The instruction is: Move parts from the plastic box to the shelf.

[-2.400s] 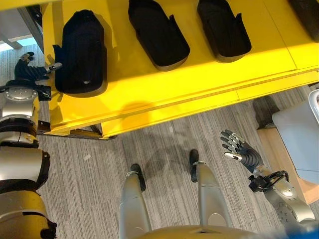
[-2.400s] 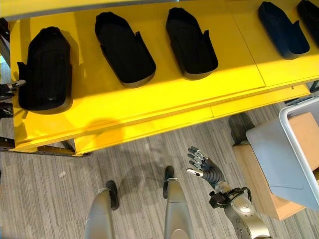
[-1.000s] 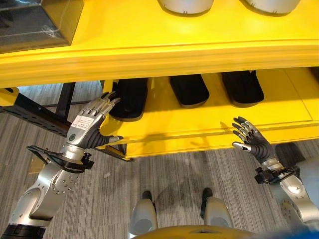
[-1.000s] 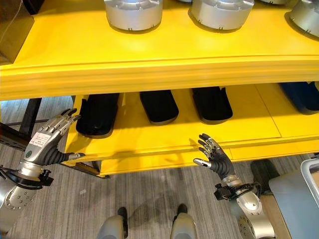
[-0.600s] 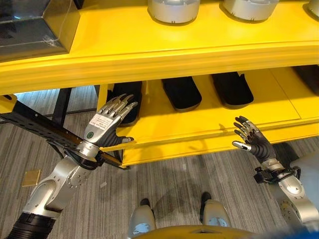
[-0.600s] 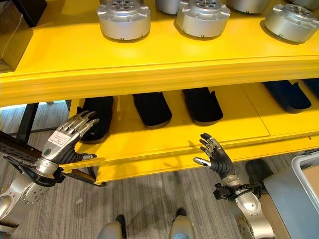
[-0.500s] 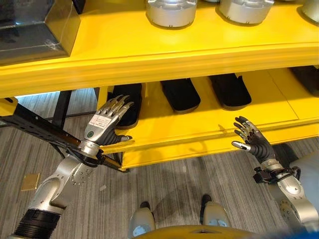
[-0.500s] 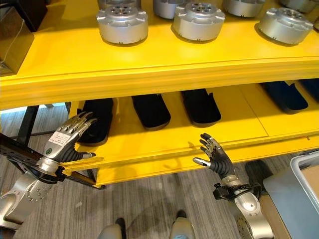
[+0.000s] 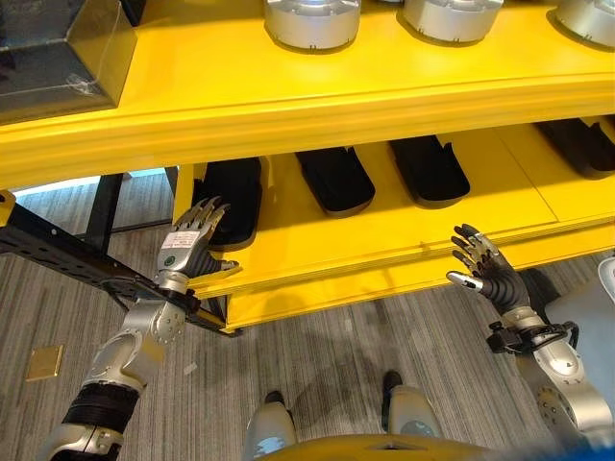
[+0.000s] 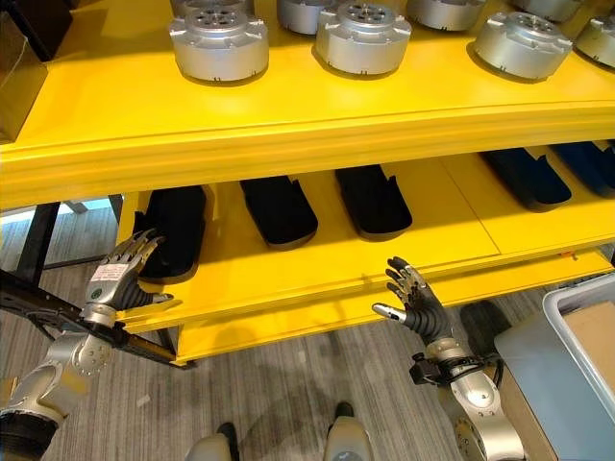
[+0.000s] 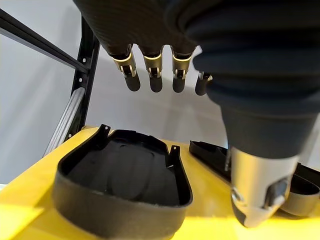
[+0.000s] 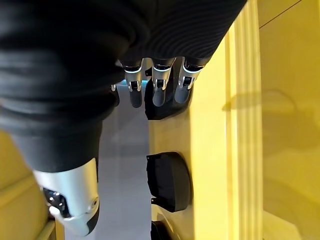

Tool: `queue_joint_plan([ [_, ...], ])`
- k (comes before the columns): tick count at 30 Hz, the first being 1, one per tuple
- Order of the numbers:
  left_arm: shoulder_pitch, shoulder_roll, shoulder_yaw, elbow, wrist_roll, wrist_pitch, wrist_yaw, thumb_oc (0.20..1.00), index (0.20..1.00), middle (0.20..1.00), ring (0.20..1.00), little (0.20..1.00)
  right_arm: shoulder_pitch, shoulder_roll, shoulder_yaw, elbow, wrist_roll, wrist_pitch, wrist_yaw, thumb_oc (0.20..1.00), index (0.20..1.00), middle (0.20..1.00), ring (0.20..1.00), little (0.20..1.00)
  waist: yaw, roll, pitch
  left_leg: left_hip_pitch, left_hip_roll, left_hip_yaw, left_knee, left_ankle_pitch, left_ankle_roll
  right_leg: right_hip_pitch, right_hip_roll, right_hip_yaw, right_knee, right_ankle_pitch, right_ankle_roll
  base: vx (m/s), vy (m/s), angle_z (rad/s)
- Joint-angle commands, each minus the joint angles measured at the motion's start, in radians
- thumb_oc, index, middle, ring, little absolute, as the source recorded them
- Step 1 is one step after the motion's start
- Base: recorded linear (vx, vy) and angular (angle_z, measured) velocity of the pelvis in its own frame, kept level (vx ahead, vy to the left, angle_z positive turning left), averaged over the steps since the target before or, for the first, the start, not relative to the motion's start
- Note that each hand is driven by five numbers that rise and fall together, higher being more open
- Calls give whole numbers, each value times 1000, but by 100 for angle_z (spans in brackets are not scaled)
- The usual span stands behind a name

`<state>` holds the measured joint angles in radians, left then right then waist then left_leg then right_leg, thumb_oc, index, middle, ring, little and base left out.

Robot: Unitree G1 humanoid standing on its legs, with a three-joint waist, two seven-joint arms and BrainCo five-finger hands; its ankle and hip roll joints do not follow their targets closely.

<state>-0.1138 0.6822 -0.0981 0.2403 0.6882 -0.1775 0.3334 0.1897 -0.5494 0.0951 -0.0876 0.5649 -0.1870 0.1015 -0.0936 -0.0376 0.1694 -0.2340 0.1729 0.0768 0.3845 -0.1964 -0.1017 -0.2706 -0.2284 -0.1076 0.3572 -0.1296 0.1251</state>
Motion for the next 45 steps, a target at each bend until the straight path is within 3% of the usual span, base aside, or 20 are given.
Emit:
queue_joint_plan([
  [1,-61,18,-20,35,-12,22,59,1000,1000,1000,1000,1000,-15,-6,-2,-40,1,-51,-6,1000,1000,1000,1000,1000,-7,-13,-32,-32,50,-43,20,84,-38,10,-67,62,35,75,53,-42,17,-3],
  [13,-171,83,-21,38,18,59,89,1000,1000,1000,1000,1000,-21,-41,-1,-60,14,-49,3,1000,1000,1000,1000,1000,-22,-8,-6,-176,44,-58,145,55,-26,-142,-70,96,153,64,40,-79,23,-2],
  [25,-220,113,-28,119,7,87,75,1000,1000,1000,1000,1000,-21,-73,-9,-80,23,-41,25,1000,1000,1000,1000,1000,-21,-11,-31,-349,46,-83,240,44,-13,-321,-52,116,252,48,25,-78,17,0],
  [45,-540,76,-171,384,-226,135,27,1000,1000,1000,1000,1000,-15,-112,-12,-104,39,-26,49,1000,1000,1000,1000,1000,-56,-19,-31,-428,66,-93,271,58,-18,-421,-32,129,303,41,17,4,5,-2],
])
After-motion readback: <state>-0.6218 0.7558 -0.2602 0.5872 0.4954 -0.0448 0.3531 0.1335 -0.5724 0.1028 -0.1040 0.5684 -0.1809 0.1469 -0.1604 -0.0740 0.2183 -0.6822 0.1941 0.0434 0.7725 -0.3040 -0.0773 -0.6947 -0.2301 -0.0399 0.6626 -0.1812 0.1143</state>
